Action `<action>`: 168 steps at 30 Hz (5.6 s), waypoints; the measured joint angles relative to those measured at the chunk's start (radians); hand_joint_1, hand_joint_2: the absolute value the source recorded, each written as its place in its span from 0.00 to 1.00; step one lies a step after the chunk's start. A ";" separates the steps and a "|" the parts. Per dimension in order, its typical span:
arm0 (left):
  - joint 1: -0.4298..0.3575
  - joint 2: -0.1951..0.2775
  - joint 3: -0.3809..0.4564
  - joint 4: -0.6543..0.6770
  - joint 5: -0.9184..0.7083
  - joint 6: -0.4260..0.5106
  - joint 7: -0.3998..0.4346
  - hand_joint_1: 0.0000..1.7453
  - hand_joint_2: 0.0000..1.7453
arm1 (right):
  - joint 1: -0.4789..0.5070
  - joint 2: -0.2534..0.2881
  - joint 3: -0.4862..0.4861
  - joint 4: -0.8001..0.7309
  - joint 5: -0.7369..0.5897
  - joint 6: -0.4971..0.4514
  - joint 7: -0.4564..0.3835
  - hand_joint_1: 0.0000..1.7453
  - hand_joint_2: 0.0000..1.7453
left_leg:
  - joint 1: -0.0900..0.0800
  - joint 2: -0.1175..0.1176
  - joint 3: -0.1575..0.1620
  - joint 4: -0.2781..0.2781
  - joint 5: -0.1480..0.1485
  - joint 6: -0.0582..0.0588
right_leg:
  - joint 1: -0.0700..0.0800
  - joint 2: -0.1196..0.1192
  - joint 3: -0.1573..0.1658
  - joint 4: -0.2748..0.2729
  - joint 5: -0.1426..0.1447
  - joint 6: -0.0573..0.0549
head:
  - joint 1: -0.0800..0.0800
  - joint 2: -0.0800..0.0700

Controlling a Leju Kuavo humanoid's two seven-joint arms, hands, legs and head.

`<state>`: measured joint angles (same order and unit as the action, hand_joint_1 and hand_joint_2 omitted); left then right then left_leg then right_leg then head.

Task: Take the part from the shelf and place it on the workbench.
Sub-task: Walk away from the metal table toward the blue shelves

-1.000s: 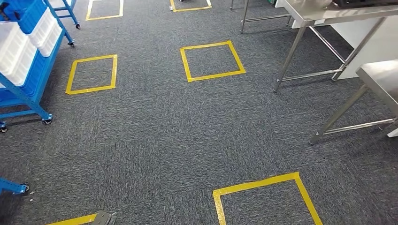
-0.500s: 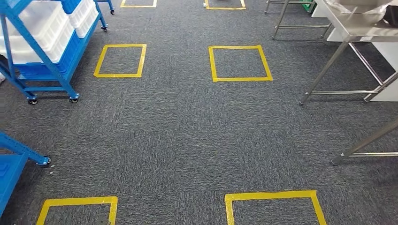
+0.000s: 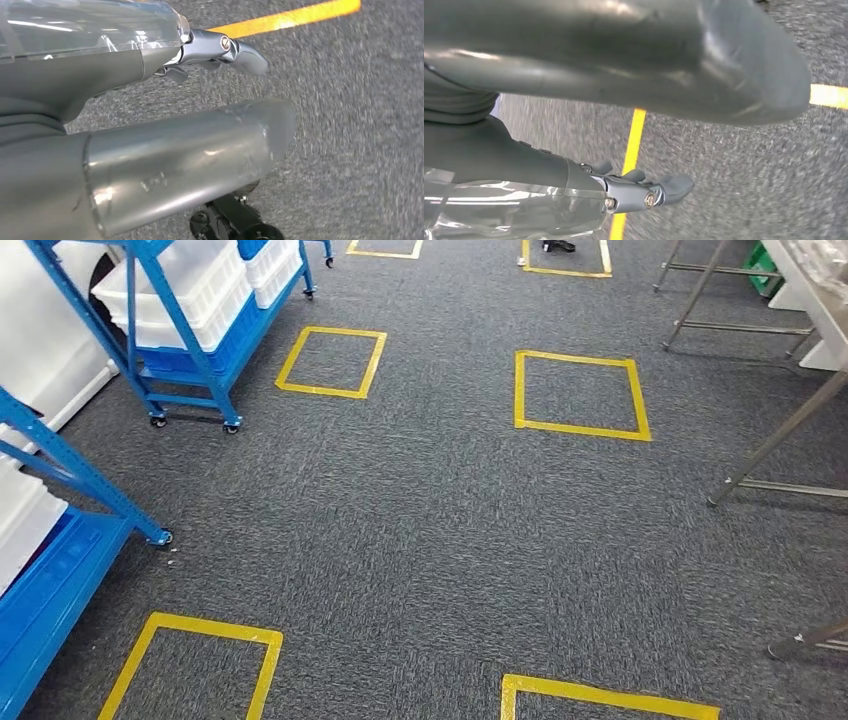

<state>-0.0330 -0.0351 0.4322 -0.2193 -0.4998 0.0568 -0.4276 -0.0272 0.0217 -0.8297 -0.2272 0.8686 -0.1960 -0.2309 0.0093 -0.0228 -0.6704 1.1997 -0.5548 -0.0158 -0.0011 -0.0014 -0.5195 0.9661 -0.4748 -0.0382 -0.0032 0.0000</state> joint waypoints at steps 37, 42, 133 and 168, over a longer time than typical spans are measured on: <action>0.009 0.020 0.021 0.000 -0.018 0.005 0.009 0.00 0.00 | 0.000 0.019 -0.003 0.001 0.037 -0.001 0.019 0.00 0.00 | 0.008 0.062 0.082 -0.126 0.076 -0.019 | -0.002 -0.090 -0.006 0.034 -0.025 0.015 | 0.007 0.000; 0.010 0.022 0.023 0.000 -0.033 0.012 0.018 0.00 0.00 | -0.012 0.025 -0.005 0.001 0.041 -0.003 0.023 0.00 0.00 | 0.003 0.048 0.107 -0.185 0.095 0.016 | 0.000 -0.115 0.000 0.047 -0.040 0.041 | 0.008 0.000; 0.012 0.028 0.100 0.001 -0.082 -0.023 -0.007 0.00 0.00 | -0.006 0.059 -0.078 0.009 0.076 0.026 0.021 0.00 0.00 | -0.015 0.031 0.107 -0.183 0.091 0.034 | 0.000 -0.031 0.030 0.055 -0.059 0.026 | -0.005 0.000; 0.017 0.015 0.118 0.006 -0.088 -0.026 -0.004 0.00 0.00 | -0.013 0.062 -0.098 0.012 0.079 0.040 0.028 0.00 0.00 | -0.011 0.016 0.104 -0.189 0.105 0.054 | -0.008 0.004 -0.023 0.275 -0.048 0.052 | 0.005 0.000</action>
<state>-0.0159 -0.0196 0.5498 -0.2132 -0.5880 0.0313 -0.4314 -0.0401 0.0836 -0.9277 -0.2155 0.9476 -0.1558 -0.2029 -0.0013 -0.0072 -0.5665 1.0106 -0.4494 0.0385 -0.0090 0.0023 -0.5428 1.2408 -0.5229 0.0136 0.0020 0.0000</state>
